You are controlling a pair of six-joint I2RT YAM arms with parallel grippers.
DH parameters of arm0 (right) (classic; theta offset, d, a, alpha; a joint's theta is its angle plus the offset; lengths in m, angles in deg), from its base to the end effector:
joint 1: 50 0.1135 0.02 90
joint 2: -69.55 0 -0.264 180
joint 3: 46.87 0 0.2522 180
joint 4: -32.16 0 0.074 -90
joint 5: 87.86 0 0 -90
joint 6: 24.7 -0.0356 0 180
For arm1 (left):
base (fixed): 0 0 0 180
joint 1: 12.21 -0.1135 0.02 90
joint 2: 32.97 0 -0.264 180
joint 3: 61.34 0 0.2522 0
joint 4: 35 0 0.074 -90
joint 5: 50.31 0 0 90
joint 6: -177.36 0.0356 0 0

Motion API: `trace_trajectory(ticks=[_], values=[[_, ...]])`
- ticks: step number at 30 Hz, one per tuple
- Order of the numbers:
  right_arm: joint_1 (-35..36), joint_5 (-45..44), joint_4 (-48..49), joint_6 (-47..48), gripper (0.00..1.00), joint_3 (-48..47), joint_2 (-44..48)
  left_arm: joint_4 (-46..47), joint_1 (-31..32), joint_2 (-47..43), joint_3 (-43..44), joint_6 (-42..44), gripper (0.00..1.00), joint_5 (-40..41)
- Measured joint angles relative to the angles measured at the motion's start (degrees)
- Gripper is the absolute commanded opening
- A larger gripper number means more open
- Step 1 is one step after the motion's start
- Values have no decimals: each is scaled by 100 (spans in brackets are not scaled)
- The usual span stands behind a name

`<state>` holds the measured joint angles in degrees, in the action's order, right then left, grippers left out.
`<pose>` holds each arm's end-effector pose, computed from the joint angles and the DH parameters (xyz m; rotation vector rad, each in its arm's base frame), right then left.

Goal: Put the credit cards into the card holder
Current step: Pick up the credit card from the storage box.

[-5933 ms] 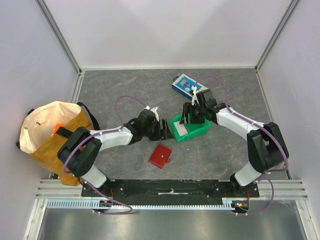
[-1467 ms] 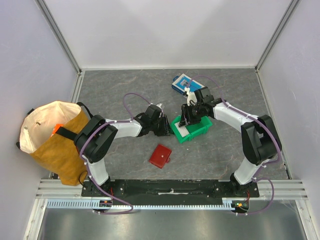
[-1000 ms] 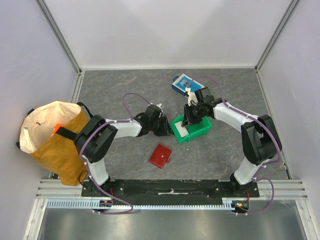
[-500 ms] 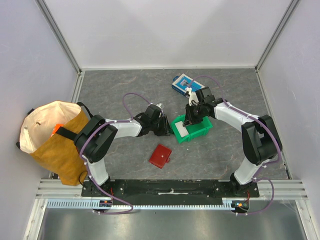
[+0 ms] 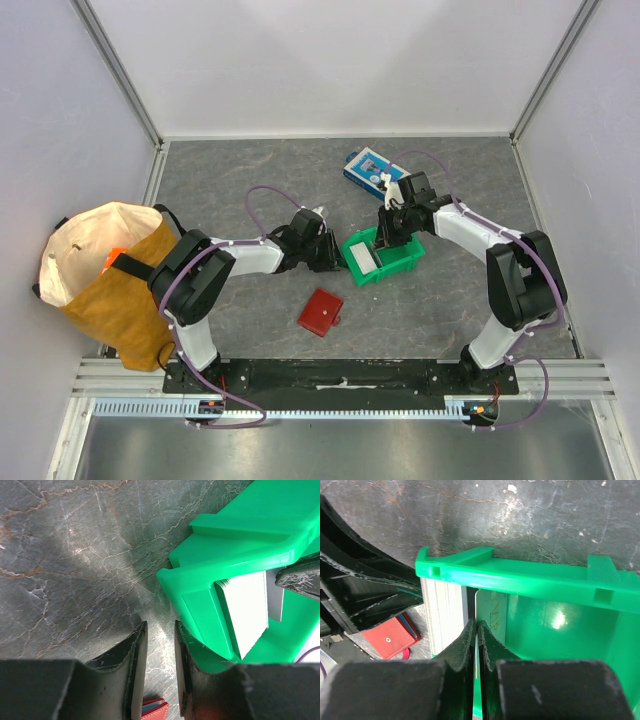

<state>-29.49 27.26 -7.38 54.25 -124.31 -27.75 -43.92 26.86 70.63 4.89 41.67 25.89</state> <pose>0.3177 0.1350 0.1982 -0.3787 2.6225 0.7638 0.2722 -0.2319 0.1385 -0.0239 2.5816 -0.9276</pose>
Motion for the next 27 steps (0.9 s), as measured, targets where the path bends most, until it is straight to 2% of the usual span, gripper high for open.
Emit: trace_trajectory(ticks=[8, 12, 21, 27], values=[[-11, -299, -90, 17, 10, 28, 9, 13, 0, 0, 0, 0, 35, -7], [-11, -407, -103, 20, 16, 28, 9, 15, 0, 0, 0, 0, 35, -9], [-11, -658, -243, 44, 24, 55, 7, 24, 0, 0, -2, 0, 35, -11], [20, -656, -260, 52, 24, 55, 7, 26, 0, 0, -2, 0, 35, -9]])
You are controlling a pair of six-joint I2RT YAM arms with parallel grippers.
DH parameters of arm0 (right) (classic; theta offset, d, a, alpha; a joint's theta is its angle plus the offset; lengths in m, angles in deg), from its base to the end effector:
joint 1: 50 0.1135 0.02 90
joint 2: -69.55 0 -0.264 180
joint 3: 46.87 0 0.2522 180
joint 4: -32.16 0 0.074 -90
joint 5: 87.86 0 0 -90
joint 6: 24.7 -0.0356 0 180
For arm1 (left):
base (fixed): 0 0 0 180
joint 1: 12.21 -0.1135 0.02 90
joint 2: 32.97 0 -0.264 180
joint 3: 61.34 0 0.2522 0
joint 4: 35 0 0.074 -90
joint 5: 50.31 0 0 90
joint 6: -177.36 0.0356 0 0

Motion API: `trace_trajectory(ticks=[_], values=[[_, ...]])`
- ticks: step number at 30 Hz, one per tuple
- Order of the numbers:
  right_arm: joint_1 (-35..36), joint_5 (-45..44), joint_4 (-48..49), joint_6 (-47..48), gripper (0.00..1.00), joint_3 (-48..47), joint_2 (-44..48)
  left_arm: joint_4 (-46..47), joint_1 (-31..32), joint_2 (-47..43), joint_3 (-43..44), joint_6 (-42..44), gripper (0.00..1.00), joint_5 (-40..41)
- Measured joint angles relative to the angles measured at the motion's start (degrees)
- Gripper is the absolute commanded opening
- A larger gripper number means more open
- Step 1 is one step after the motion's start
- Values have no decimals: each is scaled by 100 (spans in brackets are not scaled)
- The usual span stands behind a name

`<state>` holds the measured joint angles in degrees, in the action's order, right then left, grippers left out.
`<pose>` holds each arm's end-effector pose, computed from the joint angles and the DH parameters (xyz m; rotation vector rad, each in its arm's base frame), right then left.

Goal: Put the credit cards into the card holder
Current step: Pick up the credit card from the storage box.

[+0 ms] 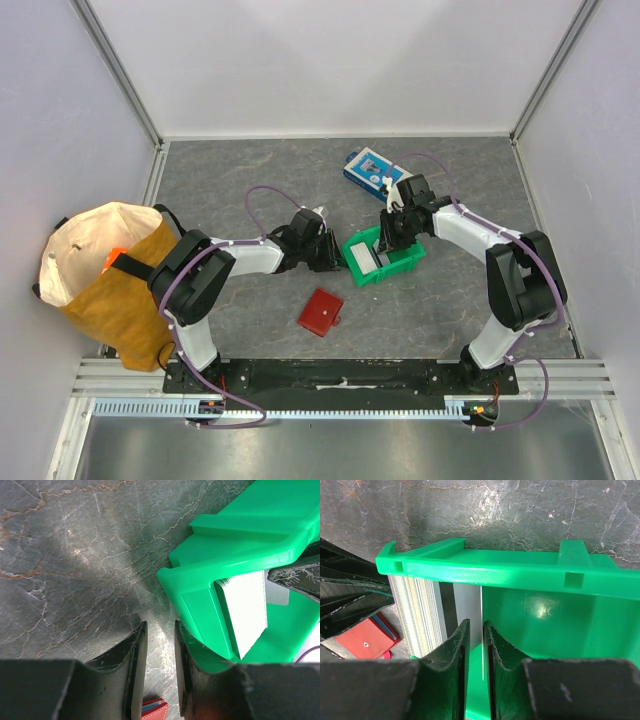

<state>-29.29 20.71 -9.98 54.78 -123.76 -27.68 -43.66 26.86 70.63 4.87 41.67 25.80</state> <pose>0.3135 0.1307 0.1922 -0.3478 2.6827 0.6038 0.2724 -0.2321 0.1388 -0.0223 2.5779 -0.9320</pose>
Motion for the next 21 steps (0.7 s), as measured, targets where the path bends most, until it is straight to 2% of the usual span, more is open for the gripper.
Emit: trace_trajectory(ticks=[5, 7, 16, 21], values=[[35, -2, -9, 11, 22, 0, 0, 31, 0, -24, -39, 0, 35, 2], [59, -2, -17, 15, 12, 13, -2, 63, 0, -57, -68, 0, 36, 9], [155, -144, -48, 79, 17, 42, -7, 127, 0, -328, -177, 0, 38, 28], [275, -289, -125, 122, 6, 44, -39, 129, 0, -409, -254, 0, 41, 35]])
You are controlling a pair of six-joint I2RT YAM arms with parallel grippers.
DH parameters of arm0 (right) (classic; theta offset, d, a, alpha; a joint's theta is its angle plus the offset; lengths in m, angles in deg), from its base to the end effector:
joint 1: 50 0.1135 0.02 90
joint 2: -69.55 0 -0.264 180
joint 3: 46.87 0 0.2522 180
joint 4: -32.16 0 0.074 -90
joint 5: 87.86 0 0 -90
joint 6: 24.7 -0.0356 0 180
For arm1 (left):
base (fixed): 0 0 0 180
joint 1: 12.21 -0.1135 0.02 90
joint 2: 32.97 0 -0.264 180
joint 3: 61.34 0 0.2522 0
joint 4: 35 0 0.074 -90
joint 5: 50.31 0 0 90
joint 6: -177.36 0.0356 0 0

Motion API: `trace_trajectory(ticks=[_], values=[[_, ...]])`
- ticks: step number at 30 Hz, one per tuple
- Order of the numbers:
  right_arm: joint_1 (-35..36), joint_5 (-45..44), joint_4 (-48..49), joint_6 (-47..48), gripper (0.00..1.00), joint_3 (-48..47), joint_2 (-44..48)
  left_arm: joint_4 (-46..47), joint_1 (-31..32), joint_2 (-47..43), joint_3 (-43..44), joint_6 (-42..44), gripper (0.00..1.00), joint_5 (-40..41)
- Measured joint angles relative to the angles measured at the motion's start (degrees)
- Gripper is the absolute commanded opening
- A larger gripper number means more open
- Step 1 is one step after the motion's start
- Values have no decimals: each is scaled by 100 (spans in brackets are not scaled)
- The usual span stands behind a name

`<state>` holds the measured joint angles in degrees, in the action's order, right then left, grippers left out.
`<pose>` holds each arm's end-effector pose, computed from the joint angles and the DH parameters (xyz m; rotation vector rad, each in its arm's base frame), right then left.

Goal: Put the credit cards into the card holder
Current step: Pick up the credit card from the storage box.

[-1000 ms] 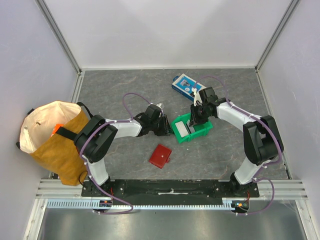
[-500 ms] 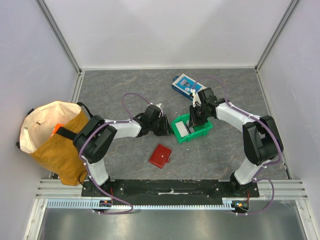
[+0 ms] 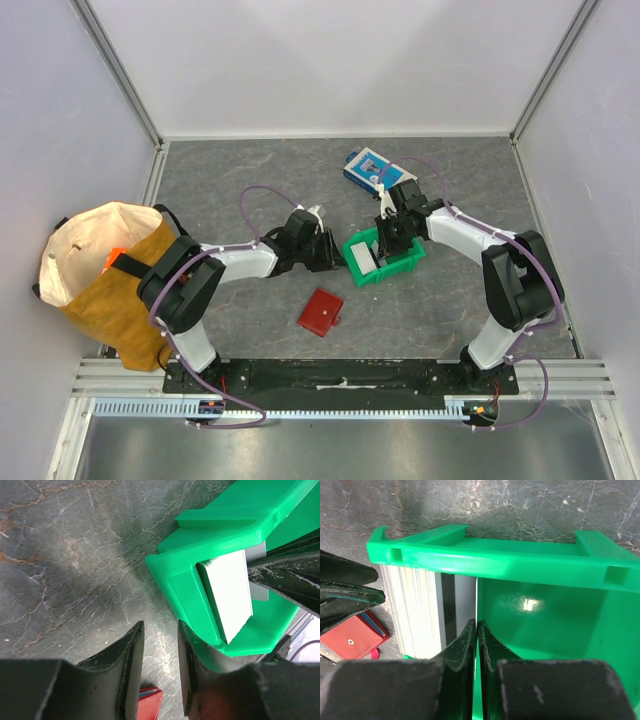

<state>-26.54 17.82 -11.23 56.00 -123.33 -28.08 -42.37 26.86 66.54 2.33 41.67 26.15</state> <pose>0.3051 0.1429 0.1863 -0.4227 2.7116 0.5370 0.2643 -0.2253 0.1518 -0.0163 2.5261 -0.9569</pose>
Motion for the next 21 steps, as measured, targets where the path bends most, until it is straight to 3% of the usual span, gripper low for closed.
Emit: trace_trajectory(ticks=[12, 21], values=[[20, -697, -273, 92, 0, -323, 83, -229, 2, -719, -243, 105, 57, 448], [20, -1067, -579, 70, 0, -625, 876, -835, -9, -1781, -398, 367, 68, 1049]])
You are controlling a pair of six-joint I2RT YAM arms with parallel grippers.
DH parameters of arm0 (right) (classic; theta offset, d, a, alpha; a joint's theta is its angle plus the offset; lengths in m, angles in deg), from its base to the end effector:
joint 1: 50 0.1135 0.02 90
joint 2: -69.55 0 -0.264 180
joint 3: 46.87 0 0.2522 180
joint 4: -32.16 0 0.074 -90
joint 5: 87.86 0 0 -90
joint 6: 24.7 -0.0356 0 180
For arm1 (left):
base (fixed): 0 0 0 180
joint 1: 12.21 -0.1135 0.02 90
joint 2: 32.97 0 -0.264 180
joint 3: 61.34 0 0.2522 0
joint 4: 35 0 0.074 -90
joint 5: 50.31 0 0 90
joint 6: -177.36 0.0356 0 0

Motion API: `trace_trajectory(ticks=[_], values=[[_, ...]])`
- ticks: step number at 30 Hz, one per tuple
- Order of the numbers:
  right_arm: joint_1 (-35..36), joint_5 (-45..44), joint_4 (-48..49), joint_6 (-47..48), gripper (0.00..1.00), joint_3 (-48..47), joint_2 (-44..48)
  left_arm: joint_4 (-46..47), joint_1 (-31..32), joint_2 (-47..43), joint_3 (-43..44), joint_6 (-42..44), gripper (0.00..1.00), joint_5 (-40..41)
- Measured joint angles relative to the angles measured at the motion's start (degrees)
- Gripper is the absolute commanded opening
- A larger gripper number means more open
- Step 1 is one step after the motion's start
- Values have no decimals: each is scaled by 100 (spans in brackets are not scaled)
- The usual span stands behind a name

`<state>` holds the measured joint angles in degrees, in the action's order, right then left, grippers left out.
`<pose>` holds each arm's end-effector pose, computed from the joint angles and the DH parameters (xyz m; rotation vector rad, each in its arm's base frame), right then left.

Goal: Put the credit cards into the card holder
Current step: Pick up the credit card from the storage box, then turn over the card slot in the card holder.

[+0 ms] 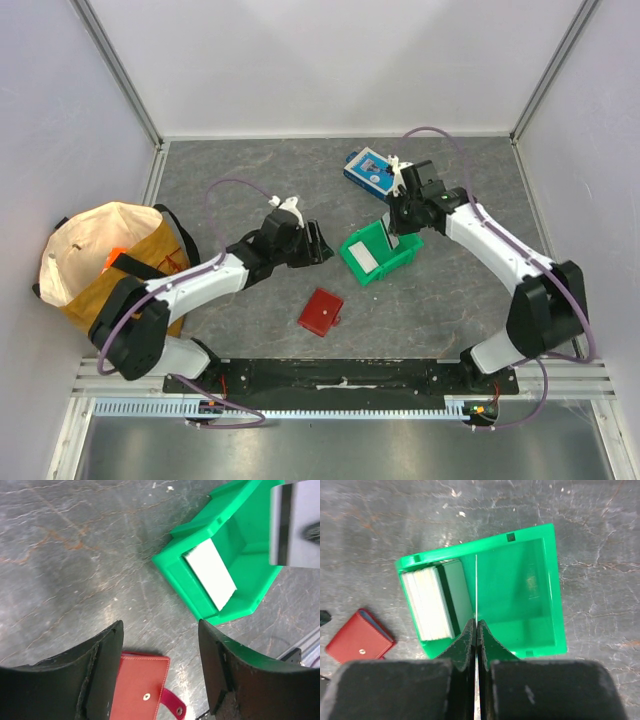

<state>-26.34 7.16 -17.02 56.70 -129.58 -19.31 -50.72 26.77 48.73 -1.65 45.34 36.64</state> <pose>0.2990 0.1344 0.2604 -0.3708 2.5376 0.3304 0.2338 -0.1917 0.2132 -0.0318 2.3596 -0.7997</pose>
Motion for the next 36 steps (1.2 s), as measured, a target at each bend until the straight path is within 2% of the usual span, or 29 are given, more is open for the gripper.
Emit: trace_trajectory(ticks=[6, 9, 11, 15, 16, 17, 19, 27, 36], values=[[105, 199, 262, -566, 0, 225, 1001, -452, -37, -734, -452, 26, 68, 321], [603, 223, 693, -1209, 0, 721, 1495, -684, -39, -1003, -684, 24, 68, 444], [1217, 70, 1023, -1751, 0, 1069, 1659, -863, -39, -1191, -837, 24, 64, 494], [2597, -420, 1631, -2859, 0, 1790, 1705, -1189, -44, -1628, -1095, 22, 44, 610], [2791, -535, 1735, -3075, 0, 1932, 1705, -1270, -55, -1727, -1128, 22, 28, 619], [2994, -691, 1873, -3333, 0, 2096, 1705, -1335, -59, -1808, -1154, 24, 20, 625], [3292, -951, 2061, -3731, 0, 2293, 1661, -1451, -63, -1919, -1172, 33, 13, 651], [3856, -1419, 2470, -4538, 0, 2365, 977, -1628, -66, -2317, -1436, 105, 8, 566], [3880, -1644, 2345, -4896, 0, 3126, 1478, -1517, -44, -2332, -1770, 120, 6, 142]])
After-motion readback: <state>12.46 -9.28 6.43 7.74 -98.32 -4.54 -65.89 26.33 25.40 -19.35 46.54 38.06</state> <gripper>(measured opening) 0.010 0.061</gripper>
